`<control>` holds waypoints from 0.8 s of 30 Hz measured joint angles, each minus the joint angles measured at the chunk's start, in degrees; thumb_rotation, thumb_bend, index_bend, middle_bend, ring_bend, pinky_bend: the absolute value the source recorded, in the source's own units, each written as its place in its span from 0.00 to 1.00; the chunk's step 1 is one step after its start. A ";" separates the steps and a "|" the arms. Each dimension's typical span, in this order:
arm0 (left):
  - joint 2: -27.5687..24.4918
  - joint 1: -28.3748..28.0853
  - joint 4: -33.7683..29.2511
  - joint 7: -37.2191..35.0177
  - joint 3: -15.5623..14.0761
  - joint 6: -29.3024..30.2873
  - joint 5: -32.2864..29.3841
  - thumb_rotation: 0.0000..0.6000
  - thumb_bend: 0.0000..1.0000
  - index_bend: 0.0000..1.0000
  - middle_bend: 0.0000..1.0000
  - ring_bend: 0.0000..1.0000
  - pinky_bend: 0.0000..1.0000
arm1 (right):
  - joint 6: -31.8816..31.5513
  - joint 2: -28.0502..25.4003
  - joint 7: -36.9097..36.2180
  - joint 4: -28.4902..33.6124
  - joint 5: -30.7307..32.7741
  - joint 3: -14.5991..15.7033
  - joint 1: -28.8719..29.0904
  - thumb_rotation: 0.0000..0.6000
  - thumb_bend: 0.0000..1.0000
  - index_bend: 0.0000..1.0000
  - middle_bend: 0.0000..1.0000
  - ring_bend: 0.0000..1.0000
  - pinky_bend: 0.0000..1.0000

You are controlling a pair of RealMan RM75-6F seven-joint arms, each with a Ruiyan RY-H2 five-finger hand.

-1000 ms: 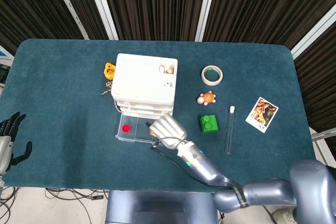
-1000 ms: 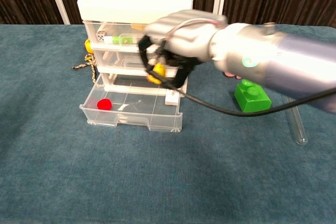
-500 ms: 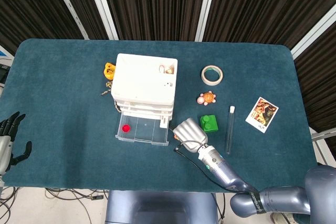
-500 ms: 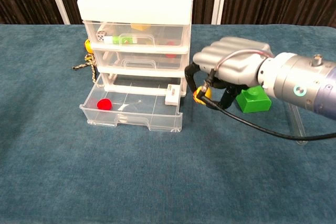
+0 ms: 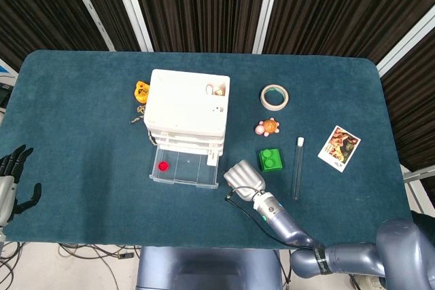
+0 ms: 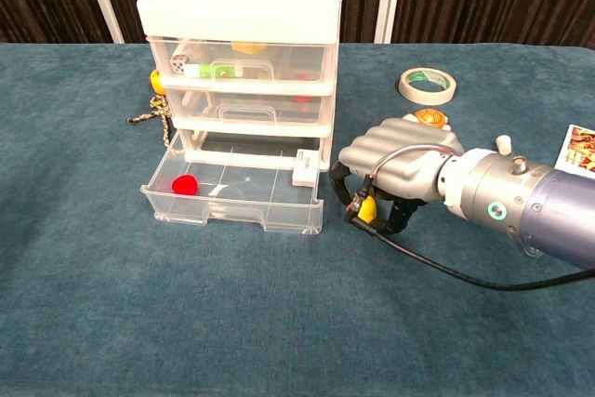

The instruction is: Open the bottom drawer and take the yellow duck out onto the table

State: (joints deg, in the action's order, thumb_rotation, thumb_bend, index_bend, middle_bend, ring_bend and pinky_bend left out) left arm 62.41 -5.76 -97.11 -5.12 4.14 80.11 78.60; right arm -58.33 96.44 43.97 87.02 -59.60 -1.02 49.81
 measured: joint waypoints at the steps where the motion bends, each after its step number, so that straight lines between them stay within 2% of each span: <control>1: -0.02 -0.01 -0.01 -0.05 0.00 -0.03 0.01 1.00 0.48 0.06 0.00 0.00 0.00 | 0.16 0.14 0.29 -0.08 0.27 0.00 -0.04 1.00 0.34 0.38 1.00 1.00 1.00; 5: -0.05 -0.02 -0.05 -0.06 -0.03 -0.06 0.04 1.00 0.48 0.06 0.00 0.00 0.00 | 0.41 0.20 1.56 0.12 1.24 -0.10 -0.21 1.00 0.30 0.24 1.00 1.00 1.00; 10: -0.10 0.00 -0.12 -0.21 0.01 -0.06 -0.04 1.00 0.48 0.06 0.00 0.00 0.00 | 0.47 -0.47 3.20 1.40 2.58 -0.16 -0.38 1.00 0.26 0.14 1.00 1.00 1.00; 14: -0.15 -0.03 -0.16 -0.17 -0.03 -0.20 -0.07 1.00 0.48 0.06 0.00 0.00 0.00 | -0.27 -2.03 4.45 4.05 3.78 -0.52 -0.62 1.00 0.25 0.14 1.00 1.00 1.00; 19: -0.14 -0.03 -0.10 -0.20 0.04 -0.14 -0.13 1.00 0.48 0.06 0.00 0.00 0.00 | -3.28 -5.94 4.63 9.05 4.11 -1.30 -1.75 1.00 0.25 0.21 0.99 1.00 1.00; 24: -0.03 -0.02 -0.09 -0.01 -0.01 -0.01 0.08 1.00 0.48 0.06 0.00 0.00 0.00 | -8.27 -13.48 3.28 16.81 4.25 -1.94 -4.75 1.00 0.25 0.21 0.88 0.97 1.00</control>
State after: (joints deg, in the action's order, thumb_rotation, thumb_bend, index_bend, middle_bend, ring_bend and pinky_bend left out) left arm 62.38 -5.78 -97.20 -5.13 4.13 80.10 78.67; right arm -66.60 82.96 47.25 103.83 -55.36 -2.96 45.06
